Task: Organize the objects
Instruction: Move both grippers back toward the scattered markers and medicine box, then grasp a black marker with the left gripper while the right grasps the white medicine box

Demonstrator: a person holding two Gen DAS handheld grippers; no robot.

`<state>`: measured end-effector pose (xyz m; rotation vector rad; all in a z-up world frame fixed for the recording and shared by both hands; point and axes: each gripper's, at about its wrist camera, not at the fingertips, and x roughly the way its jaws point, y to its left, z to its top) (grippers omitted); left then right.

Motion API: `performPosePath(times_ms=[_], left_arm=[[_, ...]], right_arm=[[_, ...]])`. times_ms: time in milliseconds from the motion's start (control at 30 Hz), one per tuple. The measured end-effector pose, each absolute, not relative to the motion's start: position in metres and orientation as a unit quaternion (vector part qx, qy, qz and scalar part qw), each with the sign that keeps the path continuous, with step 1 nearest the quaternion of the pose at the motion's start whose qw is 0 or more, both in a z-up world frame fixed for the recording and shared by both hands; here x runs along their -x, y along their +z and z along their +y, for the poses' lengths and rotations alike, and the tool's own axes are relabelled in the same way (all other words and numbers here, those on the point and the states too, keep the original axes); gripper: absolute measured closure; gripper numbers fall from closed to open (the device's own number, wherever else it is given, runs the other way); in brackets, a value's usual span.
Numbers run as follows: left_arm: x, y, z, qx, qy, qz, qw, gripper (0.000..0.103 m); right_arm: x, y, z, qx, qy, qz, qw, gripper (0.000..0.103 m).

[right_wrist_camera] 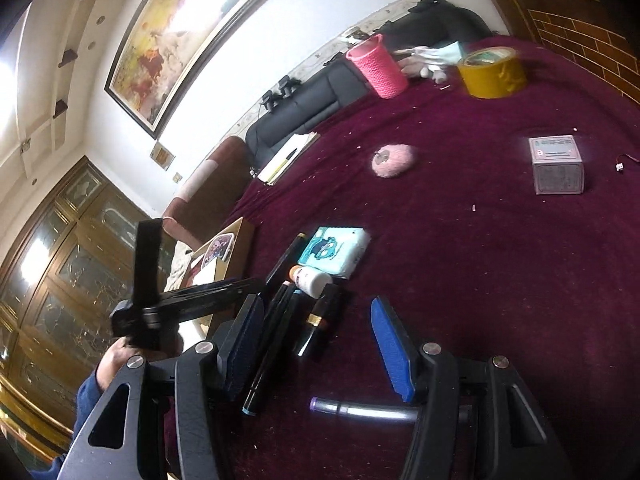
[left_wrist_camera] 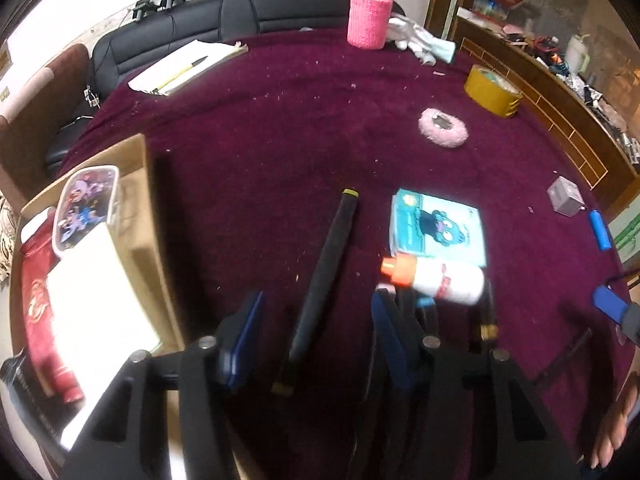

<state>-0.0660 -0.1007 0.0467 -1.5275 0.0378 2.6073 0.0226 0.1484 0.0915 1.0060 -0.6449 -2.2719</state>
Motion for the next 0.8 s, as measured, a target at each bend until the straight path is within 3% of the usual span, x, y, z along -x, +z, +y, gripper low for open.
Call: performPosePath(times_ms=[100,200,300,333,400,533,800], left_arm=[[0.077,0.039,-0.1,0.512,0.857,0.01,0.057,0.049],[0.087,0.027,-0.102,0.522,0.851,-0.005,0.058,0.06],[0.091,0.024,-0.1,0.508,0.86,-0.013,0.051,0.063],[0.089,0.024,-0.101,0.502,0.863,-0.021,0.048,0.076],[0.084,0.023,-0.104,0.495,0.866,-0.046,0.054,0.088],[0.072,0.02,-0.112,0.466,0.88,-0.082,0.051,0.088],[0.068,0.019,-0.106,0.439,0.895,-0.05,0.057,0.089]], right_arm=[[-0.019,0.094,0.153,-0.376,-0.852,-0.242,0.273,0.041],[-0.013,0.097,0.159,-0.377,-0.857,-0.241,0.254,0.037],[-0.003,0.102,0.17,-0.383,-0.864,-0.243,0.217,0.037],[0.001,0.104,0.176,-0.386,-0.867,-0.247,0.198,0.037],[0.008,0.111,0.19,-0.386,-0.873,-0.25,0.16,0.037],[0.031,0.118,0.215,-0.395,-0.885,-0.239,0.058,0.012],[0.067,0.102,0.228,-0.408,-0.892,-0.185,-0.051,0.012]])
